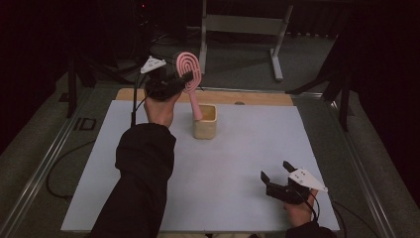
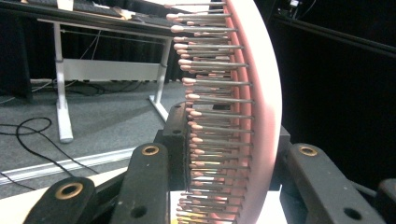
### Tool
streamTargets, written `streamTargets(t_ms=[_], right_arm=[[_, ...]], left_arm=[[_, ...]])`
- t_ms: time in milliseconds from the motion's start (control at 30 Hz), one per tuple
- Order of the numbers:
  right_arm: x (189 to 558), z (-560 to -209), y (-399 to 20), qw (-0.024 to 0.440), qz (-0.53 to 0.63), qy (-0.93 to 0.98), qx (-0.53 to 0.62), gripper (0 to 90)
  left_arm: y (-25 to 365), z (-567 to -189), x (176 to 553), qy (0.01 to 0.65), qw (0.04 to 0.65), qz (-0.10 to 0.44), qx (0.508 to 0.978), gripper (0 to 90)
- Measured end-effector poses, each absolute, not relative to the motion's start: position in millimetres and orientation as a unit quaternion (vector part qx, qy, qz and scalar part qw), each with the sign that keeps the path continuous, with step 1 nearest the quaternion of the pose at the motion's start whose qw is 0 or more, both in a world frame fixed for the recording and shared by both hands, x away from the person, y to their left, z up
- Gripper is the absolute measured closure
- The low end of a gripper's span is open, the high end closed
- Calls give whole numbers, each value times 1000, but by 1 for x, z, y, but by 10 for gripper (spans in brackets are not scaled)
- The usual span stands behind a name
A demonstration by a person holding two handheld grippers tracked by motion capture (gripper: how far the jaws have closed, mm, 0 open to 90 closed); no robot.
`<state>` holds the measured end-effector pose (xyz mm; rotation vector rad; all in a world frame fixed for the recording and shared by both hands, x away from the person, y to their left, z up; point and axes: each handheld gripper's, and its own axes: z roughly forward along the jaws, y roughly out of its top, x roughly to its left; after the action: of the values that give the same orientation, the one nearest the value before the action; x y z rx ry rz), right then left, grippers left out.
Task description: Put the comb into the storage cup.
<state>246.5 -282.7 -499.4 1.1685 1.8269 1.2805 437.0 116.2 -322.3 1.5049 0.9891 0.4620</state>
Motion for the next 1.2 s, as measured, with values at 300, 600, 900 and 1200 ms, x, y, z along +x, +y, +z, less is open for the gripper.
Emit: streamTargets(t_ms=[300, 600, 900, 1200], right_arm=[[247, -500, -283, 304, 484, 691, 442, 90], [247, -500, -283, 302, 486, 690, 442, 90], [247, -500, -284, 303, 487, 689, 443, 90], [247, -500, -284, 305, 487, 689, 442, 91]], left_arm=[[113, -326, 441, 428, 594, 204, 650, 650], [106, -330, 443, 426, 592, 207, 652, 650], [100, -334, 445, 427, 586, 216, 653, 650], [93, -338, 445, 428, 581, 227, 653, 650]])
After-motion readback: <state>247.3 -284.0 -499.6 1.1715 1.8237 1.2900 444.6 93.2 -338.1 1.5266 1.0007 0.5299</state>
